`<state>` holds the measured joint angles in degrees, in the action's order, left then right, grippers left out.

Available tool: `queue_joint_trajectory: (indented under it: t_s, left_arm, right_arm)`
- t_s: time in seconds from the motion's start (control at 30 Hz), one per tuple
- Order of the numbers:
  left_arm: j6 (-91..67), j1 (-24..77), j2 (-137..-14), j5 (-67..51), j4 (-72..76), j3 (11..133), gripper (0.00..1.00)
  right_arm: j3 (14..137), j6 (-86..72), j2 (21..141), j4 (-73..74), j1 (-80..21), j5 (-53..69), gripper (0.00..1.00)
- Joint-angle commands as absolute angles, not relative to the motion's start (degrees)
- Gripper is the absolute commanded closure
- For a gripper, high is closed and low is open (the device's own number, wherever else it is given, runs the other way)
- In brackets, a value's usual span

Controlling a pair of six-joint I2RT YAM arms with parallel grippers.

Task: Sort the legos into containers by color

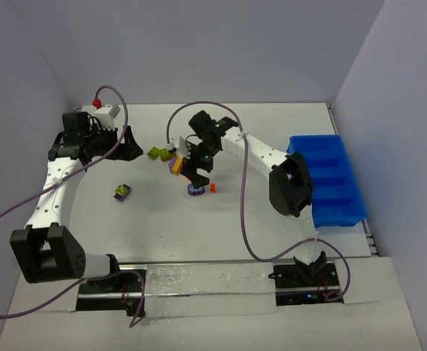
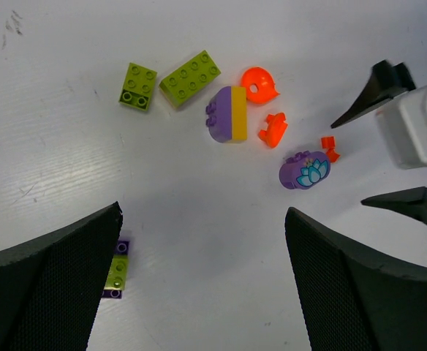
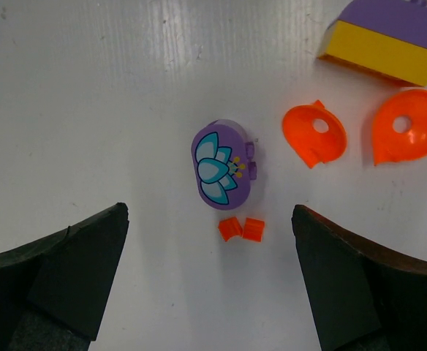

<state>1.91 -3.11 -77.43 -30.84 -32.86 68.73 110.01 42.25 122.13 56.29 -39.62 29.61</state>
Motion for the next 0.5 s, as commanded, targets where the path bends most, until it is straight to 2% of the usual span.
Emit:
queue_joint_trajectory:
  t_s: [0.0,0.47]
  left_arm:
    - [2.55,-3.16,-78.5,-35.51,-33.05,72.69,0.01]
    - [2.55,-3.16,-80.23,-34.89,-33.22,73.04,0.01]
  right_arm:
    - [109.5,47.83,121.9,57.29,-40.52,30.23,0.0]
    - [106.84,57.35,123.51,55.13,-42.29,29.65,0.01]
